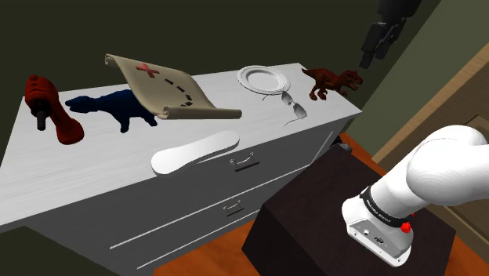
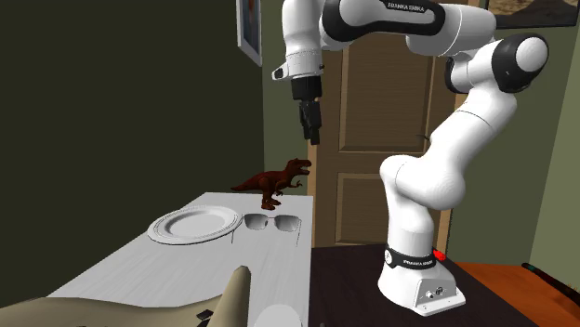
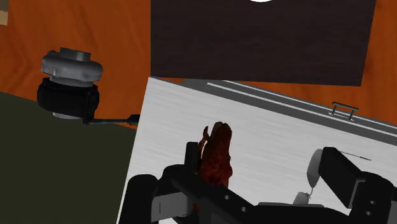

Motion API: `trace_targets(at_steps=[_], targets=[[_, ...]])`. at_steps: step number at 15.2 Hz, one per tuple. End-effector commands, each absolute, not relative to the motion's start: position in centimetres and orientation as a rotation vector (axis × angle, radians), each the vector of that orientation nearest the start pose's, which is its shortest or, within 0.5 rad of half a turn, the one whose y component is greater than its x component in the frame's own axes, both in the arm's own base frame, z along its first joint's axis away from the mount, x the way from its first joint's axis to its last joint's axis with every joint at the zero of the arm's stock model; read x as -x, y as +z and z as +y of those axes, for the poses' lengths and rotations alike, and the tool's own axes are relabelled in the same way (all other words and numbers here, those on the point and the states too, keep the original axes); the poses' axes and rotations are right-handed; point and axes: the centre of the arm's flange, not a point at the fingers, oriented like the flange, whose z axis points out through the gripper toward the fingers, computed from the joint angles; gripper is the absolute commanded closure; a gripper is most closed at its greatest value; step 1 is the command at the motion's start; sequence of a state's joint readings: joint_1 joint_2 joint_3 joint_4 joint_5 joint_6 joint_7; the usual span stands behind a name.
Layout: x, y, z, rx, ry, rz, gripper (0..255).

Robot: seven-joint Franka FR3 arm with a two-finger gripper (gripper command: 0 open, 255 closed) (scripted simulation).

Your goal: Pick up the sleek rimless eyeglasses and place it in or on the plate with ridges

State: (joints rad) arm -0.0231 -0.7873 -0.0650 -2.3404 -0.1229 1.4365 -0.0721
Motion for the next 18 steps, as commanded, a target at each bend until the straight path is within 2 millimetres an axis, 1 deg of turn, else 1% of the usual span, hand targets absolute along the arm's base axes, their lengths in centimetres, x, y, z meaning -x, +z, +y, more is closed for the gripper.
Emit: trace_targets(at_steps=[1,16,17,18], targets=[[-29.0,58.7,-4.6,3.204,0.197,0.005,0],[-39.5,46.1,5.2,3.113,0.210,0.230,0],[-40.0,45.5,5.7,3.108,0.211,0.241,0],[-39.9,45.0,5.7,3.108,0.211,0.241,0]])
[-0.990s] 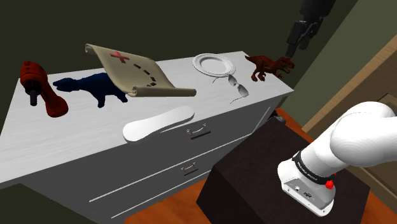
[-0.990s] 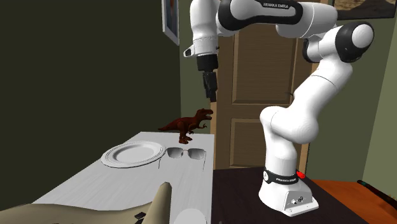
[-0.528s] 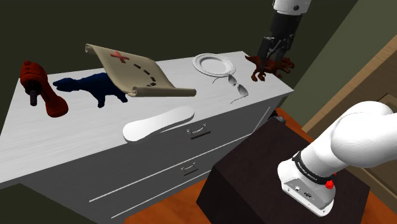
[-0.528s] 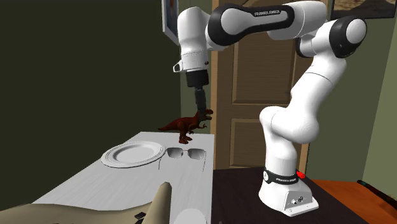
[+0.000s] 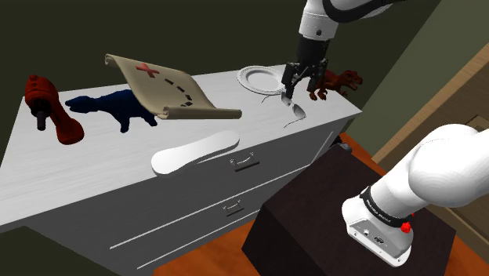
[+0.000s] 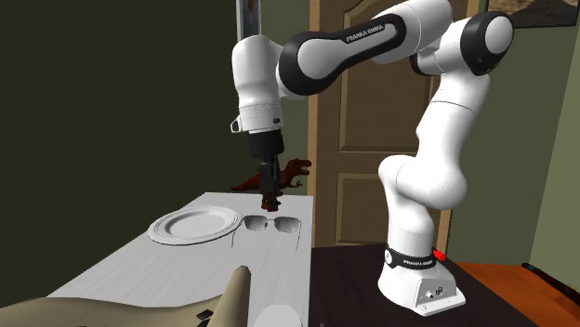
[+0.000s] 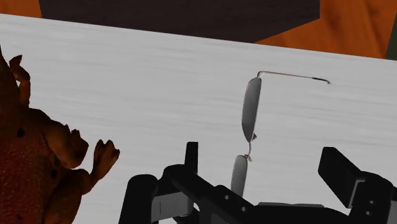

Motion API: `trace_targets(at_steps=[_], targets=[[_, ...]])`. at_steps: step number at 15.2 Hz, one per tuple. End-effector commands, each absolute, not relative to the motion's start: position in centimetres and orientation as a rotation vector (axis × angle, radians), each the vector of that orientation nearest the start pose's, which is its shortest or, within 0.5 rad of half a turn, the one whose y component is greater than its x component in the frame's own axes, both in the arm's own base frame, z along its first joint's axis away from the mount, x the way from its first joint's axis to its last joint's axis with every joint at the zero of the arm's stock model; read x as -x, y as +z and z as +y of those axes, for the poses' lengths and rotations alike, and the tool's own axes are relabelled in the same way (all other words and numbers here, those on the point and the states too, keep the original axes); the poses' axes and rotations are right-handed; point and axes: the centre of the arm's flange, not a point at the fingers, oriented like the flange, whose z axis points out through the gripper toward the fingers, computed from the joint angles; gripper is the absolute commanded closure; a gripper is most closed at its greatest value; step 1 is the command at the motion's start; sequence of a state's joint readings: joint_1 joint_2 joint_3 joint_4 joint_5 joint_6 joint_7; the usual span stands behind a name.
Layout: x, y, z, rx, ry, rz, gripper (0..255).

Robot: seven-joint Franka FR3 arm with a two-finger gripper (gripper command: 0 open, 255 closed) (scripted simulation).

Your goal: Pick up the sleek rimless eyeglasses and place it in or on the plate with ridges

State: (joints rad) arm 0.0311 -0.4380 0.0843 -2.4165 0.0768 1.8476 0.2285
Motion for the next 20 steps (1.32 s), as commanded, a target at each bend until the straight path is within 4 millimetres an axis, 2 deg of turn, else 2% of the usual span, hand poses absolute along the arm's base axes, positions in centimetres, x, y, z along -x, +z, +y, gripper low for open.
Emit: trace_targets(at_steps=[1,7,14,15,20], targets=[[-39.9,44.5,5.7,3.108,0.211,0.241,0],[-39.5,41.6,5.8,3.108,0.211,0.241,0],[-39.5,41.6,5.8,3.108,0.211,0.241,0],[-39.5,41.6,5.8,3.108,0.211,0.241,255],[-39.5,41.6,5.8,3.108,0.211,0.241,255]])
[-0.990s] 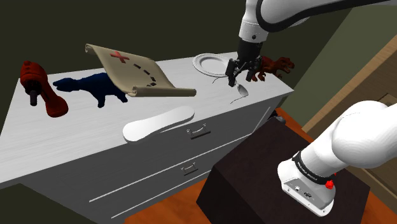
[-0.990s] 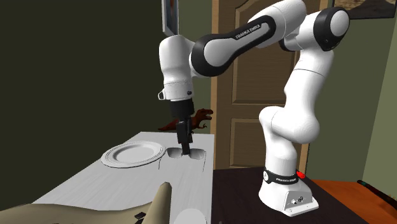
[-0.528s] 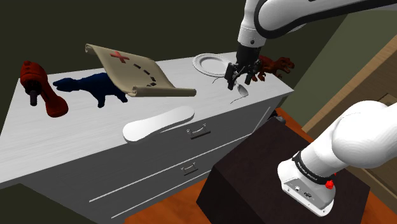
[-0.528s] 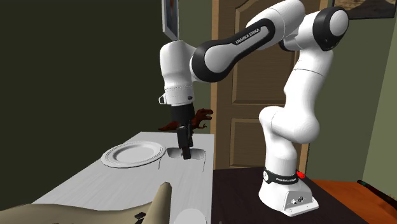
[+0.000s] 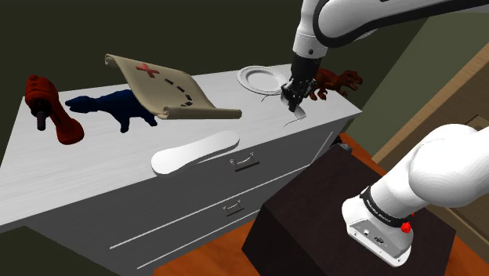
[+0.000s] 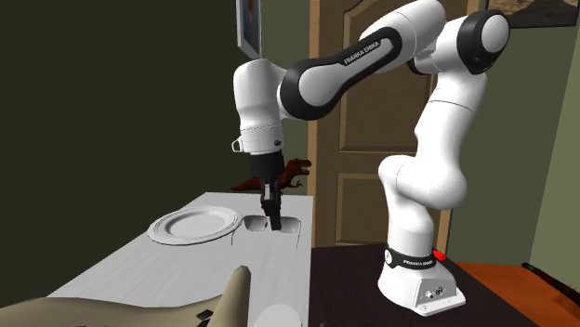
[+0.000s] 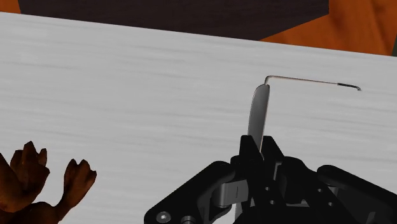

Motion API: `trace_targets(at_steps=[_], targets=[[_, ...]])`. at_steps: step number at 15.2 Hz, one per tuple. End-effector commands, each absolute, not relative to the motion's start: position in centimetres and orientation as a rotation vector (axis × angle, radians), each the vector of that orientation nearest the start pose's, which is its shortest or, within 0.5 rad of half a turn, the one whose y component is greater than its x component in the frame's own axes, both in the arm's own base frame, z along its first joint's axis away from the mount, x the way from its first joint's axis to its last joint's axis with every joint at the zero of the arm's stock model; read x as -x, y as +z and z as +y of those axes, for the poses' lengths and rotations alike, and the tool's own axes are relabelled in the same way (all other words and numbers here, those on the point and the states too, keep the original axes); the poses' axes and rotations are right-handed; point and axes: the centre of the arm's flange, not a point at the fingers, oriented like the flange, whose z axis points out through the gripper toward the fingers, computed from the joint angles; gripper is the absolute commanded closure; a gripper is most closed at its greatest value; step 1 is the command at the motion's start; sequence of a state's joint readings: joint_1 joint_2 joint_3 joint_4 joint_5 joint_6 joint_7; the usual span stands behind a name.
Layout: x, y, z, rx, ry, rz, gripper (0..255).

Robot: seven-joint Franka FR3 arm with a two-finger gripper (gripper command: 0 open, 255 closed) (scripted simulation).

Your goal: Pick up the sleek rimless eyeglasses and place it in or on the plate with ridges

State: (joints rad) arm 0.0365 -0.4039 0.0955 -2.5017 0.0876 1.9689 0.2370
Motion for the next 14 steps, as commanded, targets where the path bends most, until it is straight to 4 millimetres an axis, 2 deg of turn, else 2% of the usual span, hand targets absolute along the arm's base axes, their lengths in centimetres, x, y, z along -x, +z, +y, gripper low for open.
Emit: trace_targets(at_steps=[1,4,14], targets=[[-39.5,41.6,5.8,3.108,0.211,0.241,255],[-39.5,41.6,5.8,3.108,0.211,0.241,255],[-39.5,46.9,5.8,3.108,0.211,0.241,255]])
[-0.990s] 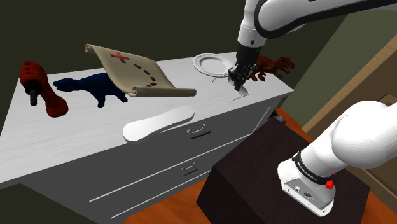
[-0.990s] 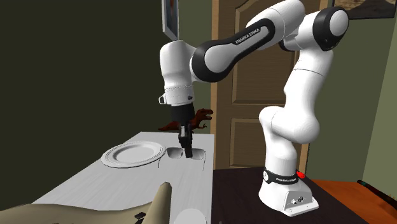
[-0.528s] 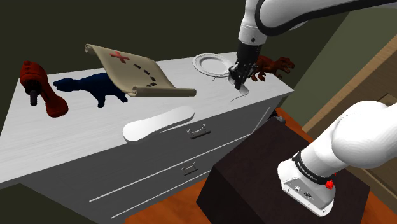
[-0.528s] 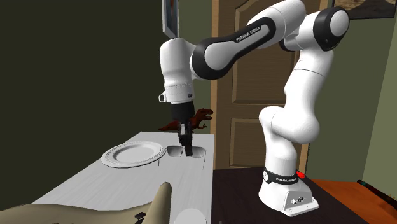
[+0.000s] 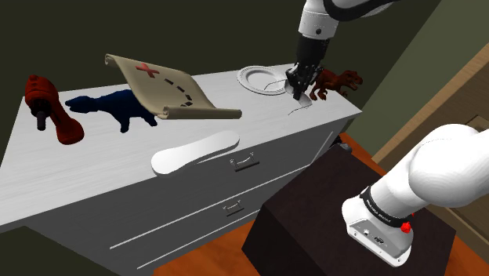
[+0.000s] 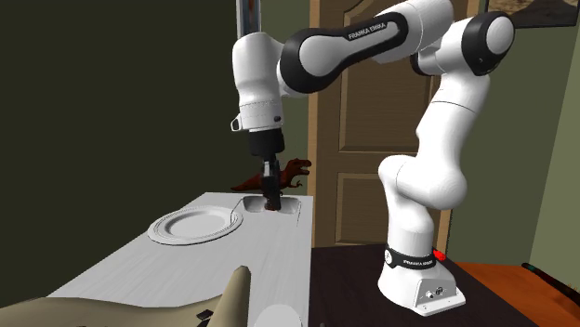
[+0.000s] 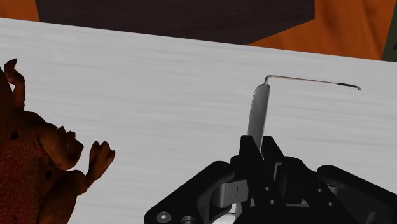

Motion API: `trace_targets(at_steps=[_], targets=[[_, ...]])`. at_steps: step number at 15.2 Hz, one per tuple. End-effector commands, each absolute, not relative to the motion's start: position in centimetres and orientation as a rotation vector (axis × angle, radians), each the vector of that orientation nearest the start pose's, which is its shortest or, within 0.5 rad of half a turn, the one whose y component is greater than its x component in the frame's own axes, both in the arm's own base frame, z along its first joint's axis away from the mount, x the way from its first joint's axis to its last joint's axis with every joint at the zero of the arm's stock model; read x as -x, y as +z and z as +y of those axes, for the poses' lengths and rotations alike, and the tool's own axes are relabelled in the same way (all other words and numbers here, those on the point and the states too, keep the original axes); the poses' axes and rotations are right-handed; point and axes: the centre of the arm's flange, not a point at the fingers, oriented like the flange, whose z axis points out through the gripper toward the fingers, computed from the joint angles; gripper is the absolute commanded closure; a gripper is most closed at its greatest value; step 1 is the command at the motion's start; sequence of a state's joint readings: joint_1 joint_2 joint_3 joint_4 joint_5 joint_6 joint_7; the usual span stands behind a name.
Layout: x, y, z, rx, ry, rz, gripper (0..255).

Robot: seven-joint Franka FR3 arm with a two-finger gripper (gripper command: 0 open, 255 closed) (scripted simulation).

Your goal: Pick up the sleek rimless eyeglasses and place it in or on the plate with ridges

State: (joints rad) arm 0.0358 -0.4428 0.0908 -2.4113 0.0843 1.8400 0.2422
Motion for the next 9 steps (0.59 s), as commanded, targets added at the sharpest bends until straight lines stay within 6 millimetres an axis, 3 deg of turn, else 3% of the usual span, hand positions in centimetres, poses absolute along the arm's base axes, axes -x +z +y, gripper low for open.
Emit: trace_targets(at_steps=[1,7,9], targets=[[-39.5,47.4,5.8,3.108,0.211,0.241,255],[-39.5,50.5,5.8,3.108,0.211,0.241,255],[-41.9,50.6,4.8,3.108,0.211,0.241,255]])
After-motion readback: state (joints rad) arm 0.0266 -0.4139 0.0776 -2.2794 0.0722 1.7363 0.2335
